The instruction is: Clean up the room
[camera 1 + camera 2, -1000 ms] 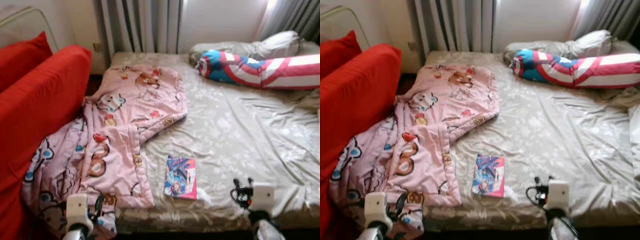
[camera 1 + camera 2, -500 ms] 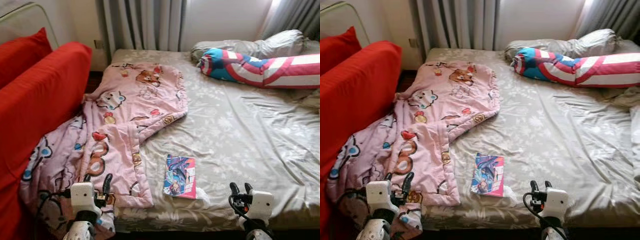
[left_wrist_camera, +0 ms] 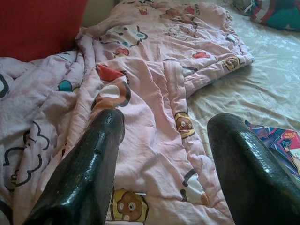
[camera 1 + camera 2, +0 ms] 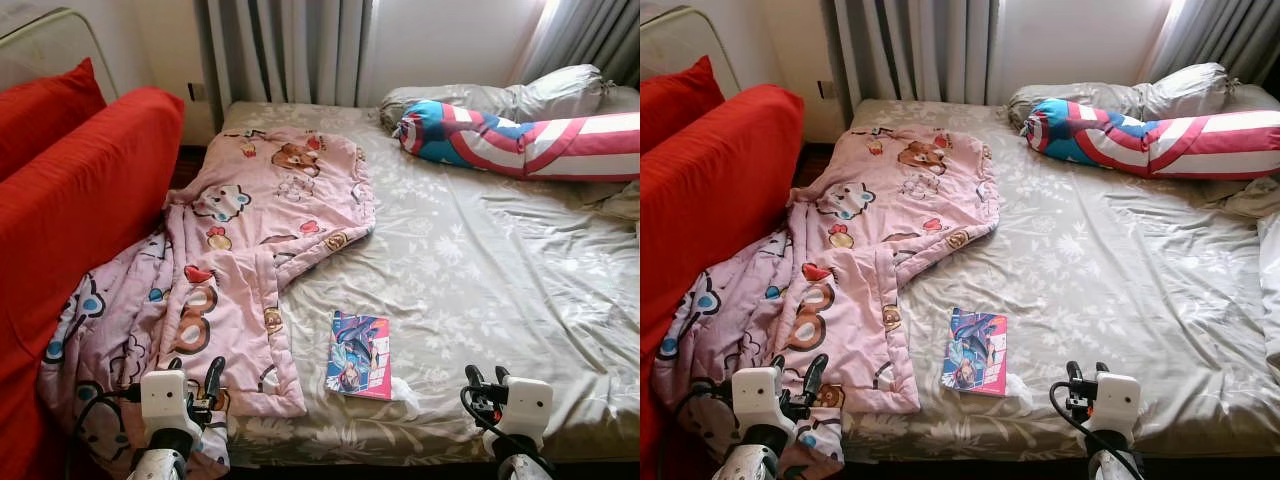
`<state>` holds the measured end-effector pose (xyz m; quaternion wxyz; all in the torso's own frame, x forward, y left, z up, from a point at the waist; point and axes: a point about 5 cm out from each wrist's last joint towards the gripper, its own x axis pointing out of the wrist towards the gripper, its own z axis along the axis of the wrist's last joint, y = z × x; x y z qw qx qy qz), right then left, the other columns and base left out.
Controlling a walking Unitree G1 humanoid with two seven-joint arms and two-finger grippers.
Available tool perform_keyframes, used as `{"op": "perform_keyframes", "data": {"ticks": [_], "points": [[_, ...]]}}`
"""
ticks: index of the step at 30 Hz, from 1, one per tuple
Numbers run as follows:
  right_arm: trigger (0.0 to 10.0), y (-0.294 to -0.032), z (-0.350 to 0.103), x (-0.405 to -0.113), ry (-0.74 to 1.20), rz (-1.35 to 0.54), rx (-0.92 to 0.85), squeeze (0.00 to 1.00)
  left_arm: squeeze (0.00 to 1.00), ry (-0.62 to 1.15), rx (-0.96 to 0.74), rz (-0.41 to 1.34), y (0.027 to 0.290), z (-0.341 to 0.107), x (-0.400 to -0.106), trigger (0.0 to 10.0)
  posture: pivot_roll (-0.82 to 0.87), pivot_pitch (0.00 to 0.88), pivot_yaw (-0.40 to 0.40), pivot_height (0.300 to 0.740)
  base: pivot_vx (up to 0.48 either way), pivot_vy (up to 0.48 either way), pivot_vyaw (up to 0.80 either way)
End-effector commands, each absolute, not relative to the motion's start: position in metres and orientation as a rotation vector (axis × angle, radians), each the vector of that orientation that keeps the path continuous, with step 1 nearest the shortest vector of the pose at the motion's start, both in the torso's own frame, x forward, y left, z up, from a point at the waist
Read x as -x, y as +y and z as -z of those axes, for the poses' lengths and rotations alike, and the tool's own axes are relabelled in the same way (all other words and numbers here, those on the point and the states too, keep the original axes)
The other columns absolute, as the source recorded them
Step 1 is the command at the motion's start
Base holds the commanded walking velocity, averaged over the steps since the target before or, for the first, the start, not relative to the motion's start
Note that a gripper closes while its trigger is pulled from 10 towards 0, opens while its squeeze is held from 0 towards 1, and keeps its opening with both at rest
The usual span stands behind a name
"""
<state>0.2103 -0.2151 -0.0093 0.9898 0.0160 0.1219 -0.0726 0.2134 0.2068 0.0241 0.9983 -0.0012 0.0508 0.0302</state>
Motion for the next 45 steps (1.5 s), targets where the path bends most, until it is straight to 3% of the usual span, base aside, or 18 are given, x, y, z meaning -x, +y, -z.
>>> {"op": "perform_keyframes", "data": {"ticks": [1, 45], "points": [[10.0, -0.217, 0.005, -0.213, 0.234, 0.143, -0.015, 0.0, 0.0, 0.108, 0.012, -0.064, 0.205, -0.025, -0.212, 10.0, -0.13, 0.044, -0.07, 0.705, 0.0, 0.0, 0.0], [10.0, -0.208, 0.009, -0.217, 0.277, 0.131, -0.016, 0.0, 0.0, 0.146, 0.024, -0.065, 0.204, -0.024, -0.215, 10.0, -0.13, 0.07, -0.075, 0.665, 0.0, 0.0, 0.0]]}}
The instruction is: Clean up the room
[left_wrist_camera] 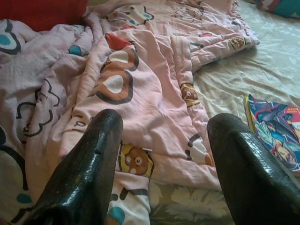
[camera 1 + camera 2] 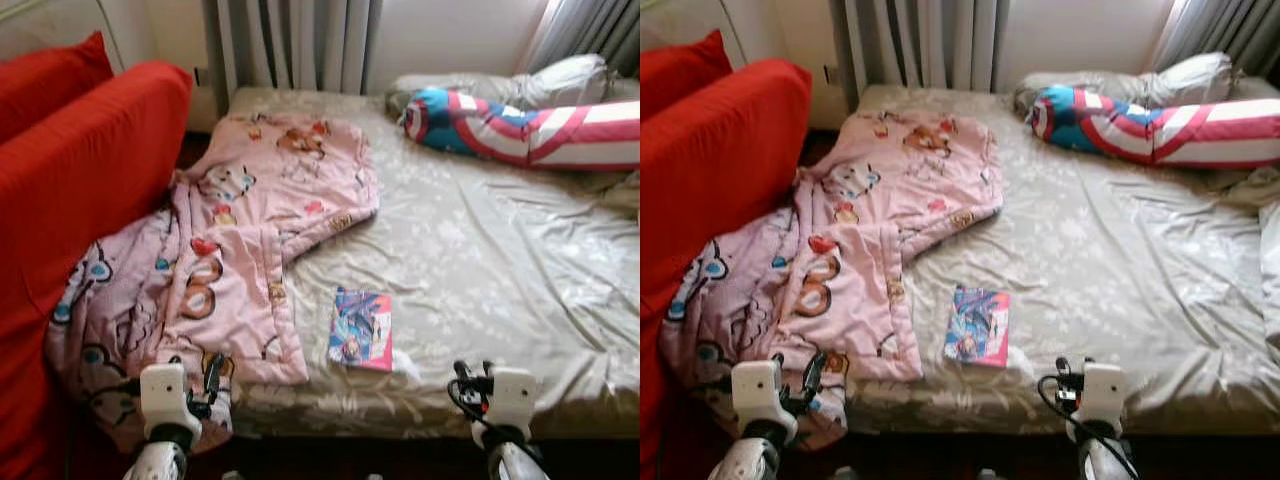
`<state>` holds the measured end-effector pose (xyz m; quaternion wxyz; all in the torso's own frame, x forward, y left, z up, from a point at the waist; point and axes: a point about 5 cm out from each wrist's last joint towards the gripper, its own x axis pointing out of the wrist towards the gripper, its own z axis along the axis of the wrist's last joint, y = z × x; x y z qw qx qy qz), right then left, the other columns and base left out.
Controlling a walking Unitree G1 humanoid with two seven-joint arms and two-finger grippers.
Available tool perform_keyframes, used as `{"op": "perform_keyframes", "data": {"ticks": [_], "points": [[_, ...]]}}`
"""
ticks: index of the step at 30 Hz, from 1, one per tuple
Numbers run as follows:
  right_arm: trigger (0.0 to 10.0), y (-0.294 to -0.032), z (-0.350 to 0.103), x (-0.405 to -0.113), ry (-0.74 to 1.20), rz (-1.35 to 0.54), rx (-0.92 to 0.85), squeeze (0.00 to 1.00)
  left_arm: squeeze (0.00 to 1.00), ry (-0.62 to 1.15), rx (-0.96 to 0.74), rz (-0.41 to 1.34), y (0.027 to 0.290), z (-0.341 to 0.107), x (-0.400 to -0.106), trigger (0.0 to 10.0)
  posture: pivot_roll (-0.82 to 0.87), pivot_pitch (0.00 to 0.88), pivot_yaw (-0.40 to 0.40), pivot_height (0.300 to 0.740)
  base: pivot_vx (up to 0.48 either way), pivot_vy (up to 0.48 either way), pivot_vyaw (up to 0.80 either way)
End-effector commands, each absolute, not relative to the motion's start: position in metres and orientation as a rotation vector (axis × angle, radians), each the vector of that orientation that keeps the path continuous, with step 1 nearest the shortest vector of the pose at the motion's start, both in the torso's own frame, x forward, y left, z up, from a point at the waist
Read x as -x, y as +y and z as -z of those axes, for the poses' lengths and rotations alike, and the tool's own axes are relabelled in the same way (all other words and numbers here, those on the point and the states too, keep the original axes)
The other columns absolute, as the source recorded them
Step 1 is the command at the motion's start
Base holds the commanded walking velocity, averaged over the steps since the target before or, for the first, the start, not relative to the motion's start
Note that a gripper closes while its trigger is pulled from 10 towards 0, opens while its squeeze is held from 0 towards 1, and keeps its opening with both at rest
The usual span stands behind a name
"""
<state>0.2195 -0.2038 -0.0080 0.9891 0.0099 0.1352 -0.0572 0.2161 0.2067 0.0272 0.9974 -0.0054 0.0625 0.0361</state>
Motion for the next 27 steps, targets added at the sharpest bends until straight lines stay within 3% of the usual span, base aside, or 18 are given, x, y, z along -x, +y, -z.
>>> {"op": "perform_keyframes", "data": {"ticks": [1, 27], "points": [[10.0, -0.2087, 0.0088, -0.2169, 0.279, 0.131, -0.017, 0.0, 0.0, 0.147, 0.026, -0.064, 0.2039, -0.0239, -0.2147, 10.0, -0.13, 0.07, -0.076, 0.665, 0.0, 0.0, 0.0], [10.0, -0.2037, 0.0112, -0.2174, 0.288, 0.116, -0.032, 0.0, 0.0, 0.153, 0.03, -0.056, 0.2041, -0.0239, -0.2157, 10.0, -0.12, 0.071, -0.074, 0.665, 0.0, 0.0, 0.0]]}}
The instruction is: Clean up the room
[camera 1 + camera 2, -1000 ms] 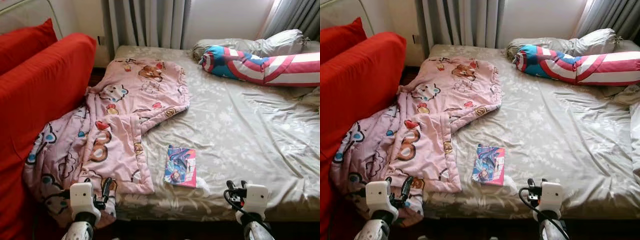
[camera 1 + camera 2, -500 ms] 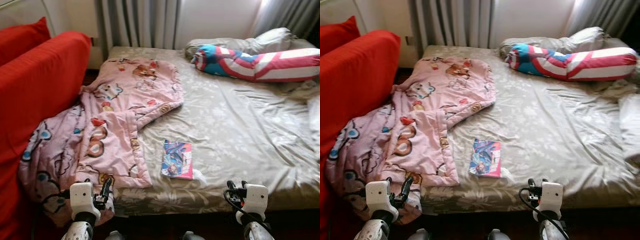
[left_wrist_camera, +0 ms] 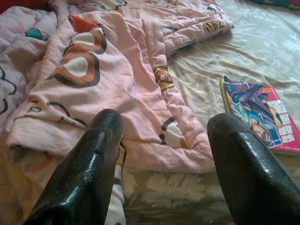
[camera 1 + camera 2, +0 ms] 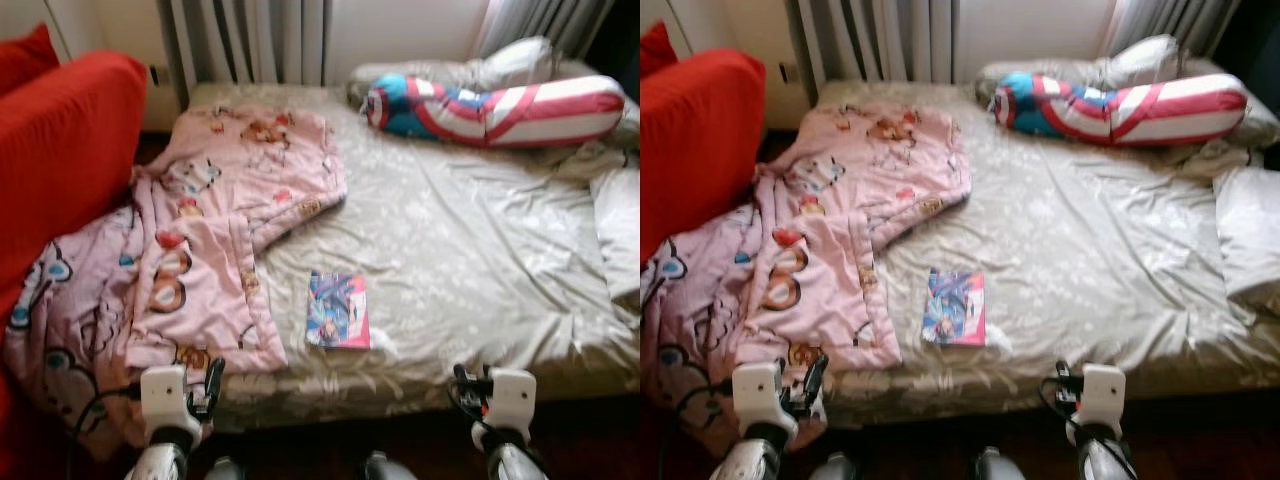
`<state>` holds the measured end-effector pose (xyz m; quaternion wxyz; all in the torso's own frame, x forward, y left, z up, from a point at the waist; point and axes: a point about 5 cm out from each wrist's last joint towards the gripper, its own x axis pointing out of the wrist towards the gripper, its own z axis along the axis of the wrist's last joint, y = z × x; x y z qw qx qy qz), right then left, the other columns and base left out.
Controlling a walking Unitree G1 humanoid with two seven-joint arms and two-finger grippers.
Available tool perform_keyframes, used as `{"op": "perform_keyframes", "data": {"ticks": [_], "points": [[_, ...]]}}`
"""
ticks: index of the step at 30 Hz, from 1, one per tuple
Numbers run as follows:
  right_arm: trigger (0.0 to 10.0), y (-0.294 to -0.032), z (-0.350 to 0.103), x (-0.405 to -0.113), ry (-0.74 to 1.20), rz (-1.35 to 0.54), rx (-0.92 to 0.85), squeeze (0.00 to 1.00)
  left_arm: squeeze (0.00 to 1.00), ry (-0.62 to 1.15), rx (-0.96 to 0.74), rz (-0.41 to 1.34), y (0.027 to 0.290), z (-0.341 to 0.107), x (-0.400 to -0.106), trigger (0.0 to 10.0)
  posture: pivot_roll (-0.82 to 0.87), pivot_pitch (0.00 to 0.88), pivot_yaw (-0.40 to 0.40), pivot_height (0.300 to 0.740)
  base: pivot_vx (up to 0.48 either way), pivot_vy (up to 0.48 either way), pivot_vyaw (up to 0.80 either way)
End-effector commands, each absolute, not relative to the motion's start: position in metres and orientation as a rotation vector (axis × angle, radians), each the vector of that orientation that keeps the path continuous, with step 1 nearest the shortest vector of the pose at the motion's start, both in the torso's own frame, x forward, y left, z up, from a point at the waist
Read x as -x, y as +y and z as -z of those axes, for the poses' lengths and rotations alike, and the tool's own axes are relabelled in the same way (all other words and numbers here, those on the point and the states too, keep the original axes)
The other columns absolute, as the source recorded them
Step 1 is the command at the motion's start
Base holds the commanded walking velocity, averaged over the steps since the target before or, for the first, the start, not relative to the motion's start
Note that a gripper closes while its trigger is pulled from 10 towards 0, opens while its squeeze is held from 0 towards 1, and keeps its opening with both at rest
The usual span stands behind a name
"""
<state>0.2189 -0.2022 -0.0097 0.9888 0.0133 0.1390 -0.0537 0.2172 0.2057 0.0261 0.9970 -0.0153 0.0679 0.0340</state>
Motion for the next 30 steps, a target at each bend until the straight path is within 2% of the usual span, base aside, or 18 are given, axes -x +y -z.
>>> {"op": "perform_keyframes", "data": {"ticks": [1, 16, 19, 30], "points": [[10.0, -0.2038, 0.0113, -0.2175, 0.288, 0.116, -0.031, 0.0, 0.0, 0.153, 0.03, -0.055, 0.2039, -0.0239, -0.2157, 10.0, -0.12, 0.07, -0.074, 0.665, 0.0, 0.0, 0.0], [10.0, -0.2013, 0.0106, -0.2192, 0.281, 0.107, -0.044, 0.0, 0.0, 0.158, 0.033, -0.051, 0.2017, -0.0228, -0.2167, 10.0, -0.12, 0.07, -0.075, 0.665, 0.0, 0.0, 0.0], [10.0, -0.2006, 0.0108, -0.2194, 0.283, 0.103, -0.043, 0.0, 0.0, 0.157, 0.033, -0.051, 0.2017, -0.0234, -0.2165, 10.0, -0.12, 0.069, -0.074, 0.647, 0.0, 0.0, 0.0], [10.0, -0.2007, 0.0117, -0.2186, 0.285, 0.103, -0.041, 0.0, 0.0, 0.161, 0.031, -0.048, 0.2013, -0.0229, -0.2161, 10.0, -0.12, 0.072, -0.074, 0.647, 0.0, 0.0, 0.0]]}}
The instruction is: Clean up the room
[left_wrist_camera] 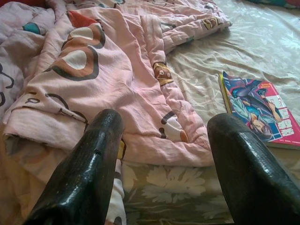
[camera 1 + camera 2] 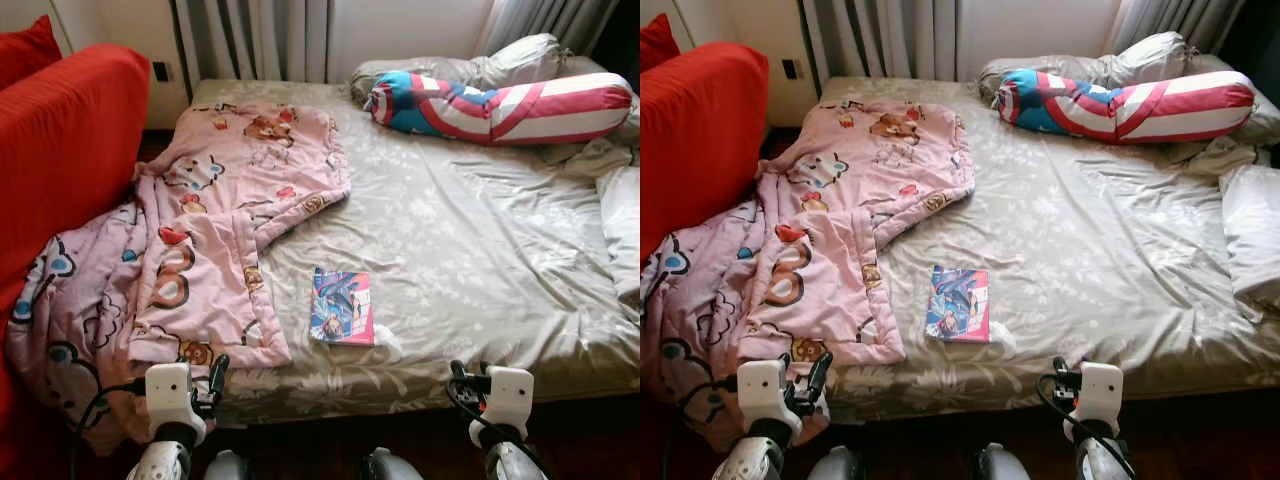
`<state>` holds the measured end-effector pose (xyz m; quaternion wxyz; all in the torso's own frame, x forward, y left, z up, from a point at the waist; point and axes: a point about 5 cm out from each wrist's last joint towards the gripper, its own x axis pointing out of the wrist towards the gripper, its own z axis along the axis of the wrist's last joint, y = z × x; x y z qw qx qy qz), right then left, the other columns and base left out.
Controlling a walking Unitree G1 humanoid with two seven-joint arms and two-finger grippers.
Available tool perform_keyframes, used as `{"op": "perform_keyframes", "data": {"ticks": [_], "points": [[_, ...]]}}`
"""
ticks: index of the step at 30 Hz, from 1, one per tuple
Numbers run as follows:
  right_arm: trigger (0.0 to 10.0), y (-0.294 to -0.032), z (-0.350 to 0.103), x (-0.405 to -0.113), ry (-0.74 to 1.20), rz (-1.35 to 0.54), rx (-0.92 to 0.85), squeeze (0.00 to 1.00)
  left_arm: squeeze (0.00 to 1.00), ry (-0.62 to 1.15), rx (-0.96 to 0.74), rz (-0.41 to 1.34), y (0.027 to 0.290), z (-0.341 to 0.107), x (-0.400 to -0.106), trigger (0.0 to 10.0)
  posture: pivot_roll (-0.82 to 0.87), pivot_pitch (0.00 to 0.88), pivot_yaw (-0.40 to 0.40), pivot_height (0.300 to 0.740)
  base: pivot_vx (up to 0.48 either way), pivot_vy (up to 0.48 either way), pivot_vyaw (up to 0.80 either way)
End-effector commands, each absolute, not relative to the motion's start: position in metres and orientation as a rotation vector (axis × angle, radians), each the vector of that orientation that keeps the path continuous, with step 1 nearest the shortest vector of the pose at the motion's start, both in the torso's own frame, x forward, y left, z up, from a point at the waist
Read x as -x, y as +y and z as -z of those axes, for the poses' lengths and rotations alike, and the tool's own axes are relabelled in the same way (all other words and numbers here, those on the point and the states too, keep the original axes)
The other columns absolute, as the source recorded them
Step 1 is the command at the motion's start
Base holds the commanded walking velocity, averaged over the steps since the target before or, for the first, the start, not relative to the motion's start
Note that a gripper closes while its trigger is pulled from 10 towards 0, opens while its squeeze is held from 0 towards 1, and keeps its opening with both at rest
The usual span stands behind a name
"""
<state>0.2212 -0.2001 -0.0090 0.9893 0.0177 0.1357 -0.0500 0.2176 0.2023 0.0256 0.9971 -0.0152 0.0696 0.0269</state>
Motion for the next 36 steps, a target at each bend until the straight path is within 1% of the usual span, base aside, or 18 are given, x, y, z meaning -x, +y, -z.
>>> {"op": "perform_keyframes", "data": {"ticks": [1, 11, 19, 23, 27, 28, 36], "points": [[10.0, -0.201, 0.012, -0.219, 0.285, 0.103, -0.041, 0.0, 0.0, 0.161, 0.031, -0.048, 0.201, -0.023, -0.216, 10.0, -0.12, 0.072, -0.074, 0.647, 0.0, 0.0, 0.0], [10.0, -0.2, 0.012, -0.219, 0.29, 0.097, -0.047, 0.0, 0.0, 0.18, 0.025, -0.035, 0.198, -0.019, -0.217, 10.0, -0.12, 0.072, -0.073, 0.647, 0.0, 0.0, 0.0], [10.0, -0.196, 0.012, -0.219, 0.285, 0.077, -0.063, 0.0, 0.0, 0.188, 0.026, -0.038, 0.201, -0.016, -0.218, 10.0, -0.12, 0.073, -0.074, 0.647, 0.0, 0.0, 0.0], [10.0, -0.195, 0.01, -0.219, 0.267, 0.052, -0.031, 0.0, 0.0, 0.191, 0.022, -0.04, 0.202, -0.015, -0.218, 10.0, -0.12, 0.073, -0.074, 0.647, 0.276, 0.0, 0.0], [10.0, -0.195, 0.01, -0.219, 0.265, 0.058, -0.038, 0.0, 0.0, 0.189, 0.025, -0.038, 0.202, -0.015, -0.219, 10.0, -0.12, 0.073, -0.074, 0.647, 0.335, 0.0, 0.72], [10.0, -0.196, 0.012, -0.218, 0.277, 0.078, -0.067, 0.0, 0.0, 0.192, 0.026, -0.036, 0.201, -0.014, -0.219, 10.0, -0.12, 0.073, -0.074, 0.647, 0.352, 0.0, 0.0], [10.0, -0.198, 0.01, -0.22, 0.264, 0.083, -0.061, 0.0, 0.0, 0.194, 0.03, -0.032, 0.201, -0.012, -0.218, 10.0, -0.12, 0.073, -0.074, 0.647, 0.356, 0.0, 0.0]]}}
